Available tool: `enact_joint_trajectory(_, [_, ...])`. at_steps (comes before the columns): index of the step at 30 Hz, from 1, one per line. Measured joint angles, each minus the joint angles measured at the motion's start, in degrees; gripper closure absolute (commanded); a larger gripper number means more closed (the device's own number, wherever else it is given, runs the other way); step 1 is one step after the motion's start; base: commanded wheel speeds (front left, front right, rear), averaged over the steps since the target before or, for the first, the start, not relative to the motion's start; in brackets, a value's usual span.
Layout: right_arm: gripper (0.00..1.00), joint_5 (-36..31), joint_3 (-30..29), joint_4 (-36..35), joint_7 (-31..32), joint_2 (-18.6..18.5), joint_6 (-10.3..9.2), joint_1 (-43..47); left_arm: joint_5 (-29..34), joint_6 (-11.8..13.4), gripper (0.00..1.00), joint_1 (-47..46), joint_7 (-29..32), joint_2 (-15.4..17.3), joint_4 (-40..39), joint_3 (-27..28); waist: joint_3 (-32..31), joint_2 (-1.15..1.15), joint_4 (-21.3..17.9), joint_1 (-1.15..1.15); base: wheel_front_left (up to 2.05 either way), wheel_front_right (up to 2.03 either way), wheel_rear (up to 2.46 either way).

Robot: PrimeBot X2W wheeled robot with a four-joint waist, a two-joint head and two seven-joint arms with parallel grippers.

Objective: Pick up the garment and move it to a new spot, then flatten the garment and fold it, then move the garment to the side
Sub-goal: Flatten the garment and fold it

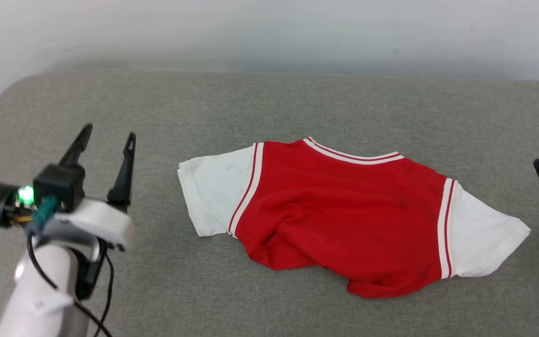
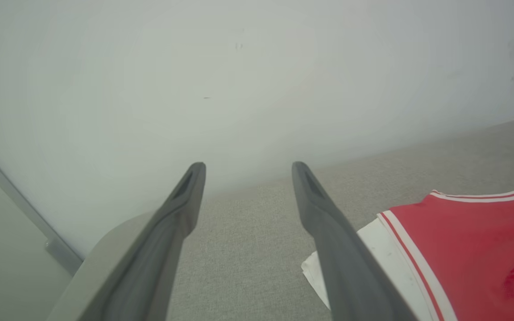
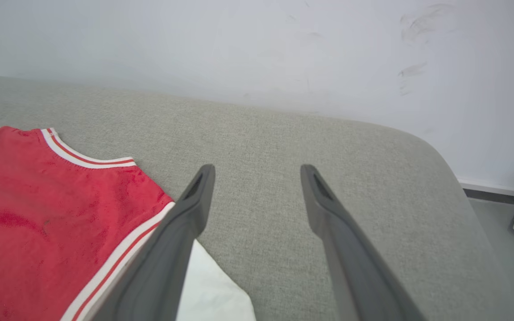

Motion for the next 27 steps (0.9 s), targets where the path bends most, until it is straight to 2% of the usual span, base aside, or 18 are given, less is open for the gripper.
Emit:
enact_joint_trajectory(5, [0.00,-7.73,-10.42,-5.94,-0.14,3.68,0.00,4.44,-4.65,-2.64,0.00,-8.40,11.15,4.03,1.60,-3.22,0.90,0.00,-1.71,0.00,0.00,0.00,0.00])
enact_joint_trajectory(8, [0.00,-12.13,-15.38,-9.42,-0.14,5.84,0.00,8.31,-10.82,-2.94,0.00,-13.17,19.91,5.52,3.21,-6.03,1.89,0.00,-2.68,0.00,0.00,0.00,0.00])
enact_joint_trajectory(15, [0.00,-21.03,-26.58,-19.47,4.74,11.34,0.00,14.23,-23.81,-3.09,0.00,-21.15,41.34,12.45,7.95,-17.28,4.74,0.00,-5.07,0.00,0.00,0.00,0.00])
enact_joint_trajectory(21, [0.00,-26.53,-33.15,-28.43,10.38,16.10,0.00,17.48,-28.93,-3.09,0.00,-26.56,50.52,15.63,14.29,-23.30,7.93,0.00,-7.04,0.01,0.00,0.00,0.00])
enact_joint_trajectory(27, [0.00,-29.18,-36.29,-34.59,14.14,18.70,0.00,18.38,-31.66,-3.09,0.00,-30.93,54.11,16.64,21.12,-26.87,11.51,0.00,-9.09,0.01,0.00,0.00,0.00])
